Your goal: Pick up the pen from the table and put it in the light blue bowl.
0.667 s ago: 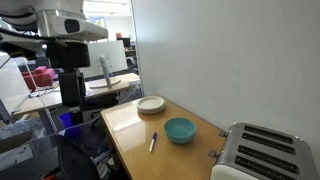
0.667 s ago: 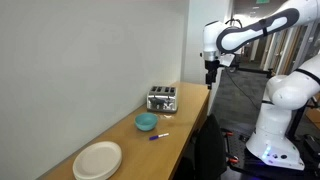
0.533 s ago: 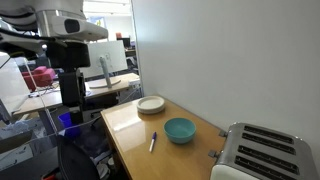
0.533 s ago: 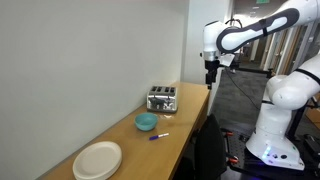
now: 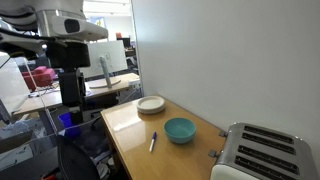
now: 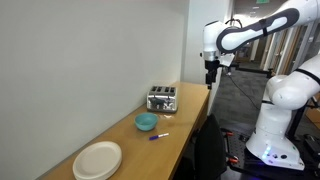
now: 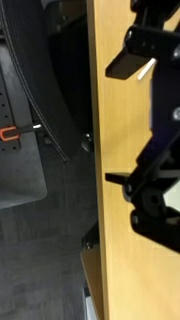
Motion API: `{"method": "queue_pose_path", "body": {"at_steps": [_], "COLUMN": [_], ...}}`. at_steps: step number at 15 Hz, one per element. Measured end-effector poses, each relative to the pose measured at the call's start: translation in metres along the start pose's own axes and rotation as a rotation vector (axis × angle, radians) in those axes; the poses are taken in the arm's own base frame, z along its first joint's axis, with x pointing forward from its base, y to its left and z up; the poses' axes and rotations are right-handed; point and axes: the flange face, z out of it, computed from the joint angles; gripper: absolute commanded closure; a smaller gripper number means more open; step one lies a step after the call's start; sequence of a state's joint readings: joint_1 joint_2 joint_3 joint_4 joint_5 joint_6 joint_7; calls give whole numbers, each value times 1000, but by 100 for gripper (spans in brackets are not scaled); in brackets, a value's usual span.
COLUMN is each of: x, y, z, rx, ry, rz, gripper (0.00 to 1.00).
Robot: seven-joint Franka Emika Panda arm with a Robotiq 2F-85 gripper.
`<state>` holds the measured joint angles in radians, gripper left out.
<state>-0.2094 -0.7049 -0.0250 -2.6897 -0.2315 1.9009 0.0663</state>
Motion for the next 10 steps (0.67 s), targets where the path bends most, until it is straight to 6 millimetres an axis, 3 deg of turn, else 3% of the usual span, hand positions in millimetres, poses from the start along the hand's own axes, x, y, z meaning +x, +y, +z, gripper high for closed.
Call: {"method": "queue_pose_path", "body": {"at_steps": [5,10], "x": [9,45], "y": [-13,-60], "z": [-4,-4], "rx": [0,8], "ry": [39,151], "rz": [-45,-234], "gripper": [0,0]}}
